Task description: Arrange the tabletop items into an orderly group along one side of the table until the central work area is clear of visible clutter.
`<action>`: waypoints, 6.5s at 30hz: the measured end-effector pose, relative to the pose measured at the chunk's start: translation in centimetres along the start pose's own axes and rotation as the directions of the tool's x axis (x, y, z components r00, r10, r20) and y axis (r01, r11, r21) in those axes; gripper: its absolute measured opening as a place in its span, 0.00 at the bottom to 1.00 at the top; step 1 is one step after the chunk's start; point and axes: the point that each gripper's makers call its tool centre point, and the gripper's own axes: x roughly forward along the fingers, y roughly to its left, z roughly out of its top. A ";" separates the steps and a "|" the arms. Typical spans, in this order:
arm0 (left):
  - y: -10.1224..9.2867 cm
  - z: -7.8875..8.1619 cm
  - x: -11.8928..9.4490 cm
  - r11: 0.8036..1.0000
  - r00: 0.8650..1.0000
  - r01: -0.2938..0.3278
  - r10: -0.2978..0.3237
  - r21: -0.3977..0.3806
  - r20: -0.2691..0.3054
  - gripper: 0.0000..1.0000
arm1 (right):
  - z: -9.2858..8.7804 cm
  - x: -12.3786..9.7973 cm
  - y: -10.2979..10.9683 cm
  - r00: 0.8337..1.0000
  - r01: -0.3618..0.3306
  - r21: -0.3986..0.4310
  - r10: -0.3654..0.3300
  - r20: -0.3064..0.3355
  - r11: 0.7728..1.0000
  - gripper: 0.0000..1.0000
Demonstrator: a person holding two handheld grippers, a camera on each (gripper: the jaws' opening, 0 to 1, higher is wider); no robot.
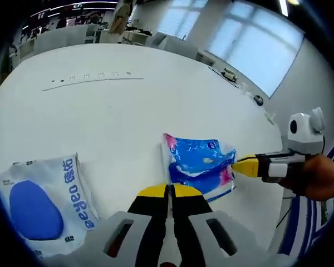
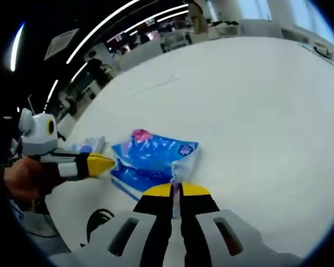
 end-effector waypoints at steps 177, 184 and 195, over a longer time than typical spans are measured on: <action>-2.2 -11.0 -6.9 0.997 0.993 -0.013 0.021 0.075 -0.112 0.06 | -9.3 -2.9 9.0 0.985 -0.128 -0.271 0.091 -0.145 0.954 0.02; -0.9 -10.2 -7.7 0.998 0.995 -0.038 0.042 0.045 -0.087 0.06 | -8.2 -2.3 10.3 0.982 -0.161 -0.297 0.122 -0.145 0.941 0.02; 2.1 -8.8 -9.4 0.996 0.994 -0.093 0.094 0.010 -0.055 0.05 | -6.8 -0.4 13.1 0.975 -0.204 -0.321 0.162 -0.153 0.925 0.01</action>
